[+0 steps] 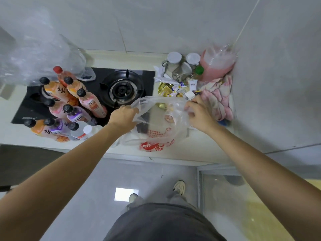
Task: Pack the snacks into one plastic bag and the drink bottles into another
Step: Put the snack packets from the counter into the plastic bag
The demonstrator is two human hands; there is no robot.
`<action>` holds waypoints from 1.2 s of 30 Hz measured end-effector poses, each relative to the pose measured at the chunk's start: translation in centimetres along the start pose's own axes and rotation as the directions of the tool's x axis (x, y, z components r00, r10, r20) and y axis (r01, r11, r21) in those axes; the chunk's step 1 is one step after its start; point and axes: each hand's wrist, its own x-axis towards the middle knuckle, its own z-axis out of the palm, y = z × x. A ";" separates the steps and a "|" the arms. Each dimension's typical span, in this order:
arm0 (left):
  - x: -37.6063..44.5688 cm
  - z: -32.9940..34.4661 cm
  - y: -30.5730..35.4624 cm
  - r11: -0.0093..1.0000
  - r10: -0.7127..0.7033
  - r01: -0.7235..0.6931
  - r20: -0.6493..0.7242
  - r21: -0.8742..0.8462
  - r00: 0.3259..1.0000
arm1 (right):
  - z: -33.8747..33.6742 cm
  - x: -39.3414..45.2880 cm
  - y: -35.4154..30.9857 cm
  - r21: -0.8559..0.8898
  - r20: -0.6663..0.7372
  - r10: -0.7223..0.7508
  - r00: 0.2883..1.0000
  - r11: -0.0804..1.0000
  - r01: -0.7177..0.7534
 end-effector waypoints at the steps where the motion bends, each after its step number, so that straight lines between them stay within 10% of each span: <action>1: 0.0 0.2 0.1 0.999 -0.013 0.013 -0.005 -0.030 1.000 | -0.1 0.0 0.3 0.017 0.002 -0.012 1.000 1.000 0.012; 9: -0.1 0.3 0.9 0.999 -0.029 0.027 -0.091 -0.029 0.995 | -2.0 0.5 0.0 0.377 0.221 0.240 0.945 0.873 -0.309; 16: 1.2 0.0 1.2 0.995 0.053 -0.047 -0.058 0.093 0.997 | -4.2 1.4 -2.9 -0.226 0.286 0.513 0.809 0.857 -0.464; 21: 1.9 0.2 1.7 0.981 0.116 -0.110 -0.028 0.161 0.993 | -2.5 1.5 -4.3 -0.547 0.239 0.470 0.850 0.788 -0.283; 27: 2.8 1.1 1.5 0.937 0.214 -0.178 -0.092 0.300 0.972 | 0.3 -0.4 -2.7 -0.650 0.046 -0.008 0.999 0.759 0.036; 32: 2.5 2.4 1.3 0.819 0.480 -0.424 -0.056 0.387 0.876 | 0.7 -0.8 -0.5 -0.529 0.168 -0.545 0.822 0.654 0.542; 36: 2.5 3.8 0.6 0.679 0.611 -0.579 0.089 0.452 0.787 | 1.8 0.2 0.0 -0.559 0.296 -0.588 0.753 0.532 0.636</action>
